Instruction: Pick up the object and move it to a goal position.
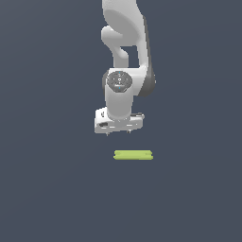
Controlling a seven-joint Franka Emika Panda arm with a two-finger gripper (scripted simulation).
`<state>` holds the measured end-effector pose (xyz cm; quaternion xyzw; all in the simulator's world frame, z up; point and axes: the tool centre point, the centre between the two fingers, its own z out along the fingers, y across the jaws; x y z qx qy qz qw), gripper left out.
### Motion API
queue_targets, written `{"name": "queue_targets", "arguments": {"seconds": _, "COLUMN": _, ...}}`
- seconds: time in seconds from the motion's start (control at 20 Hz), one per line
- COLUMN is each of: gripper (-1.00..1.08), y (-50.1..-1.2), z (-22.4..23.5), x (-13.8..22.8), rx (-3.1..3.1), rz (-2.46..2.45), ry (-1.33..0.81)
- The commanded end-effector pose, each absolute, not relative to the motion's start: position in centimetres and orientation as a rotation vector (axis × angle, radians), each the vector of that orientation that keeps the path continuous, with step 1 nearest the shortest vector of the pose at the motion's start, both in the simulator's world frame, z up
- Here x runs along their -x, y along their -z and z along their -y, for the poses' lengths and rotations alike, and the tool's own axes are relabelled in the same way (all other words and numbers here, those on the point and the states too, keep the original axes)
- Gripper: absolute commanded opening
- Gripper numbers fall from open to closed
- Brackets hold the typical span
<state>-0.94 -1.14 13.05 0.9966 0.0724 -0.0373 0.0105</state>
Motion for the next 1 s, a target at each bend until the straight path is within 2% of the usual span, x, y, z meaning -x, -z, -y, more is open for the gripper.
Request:
{"name": "queue_targets", "arguments": {"seconds": 0.0, "gripper": 1.00, "y": -12.7, "z": 0.8, "x": 0.6, "rx": -3.102, "rz": -0.323, "ry": 0.115}}
{"name": "queue_targets", "arguments": {"seconds": 0.95, "gripper": 1.00, "y": -9.8, "z": -2.0, "x": -2.0, "rx": -2.883, "rz": -1.212, "ry": 0.089}}
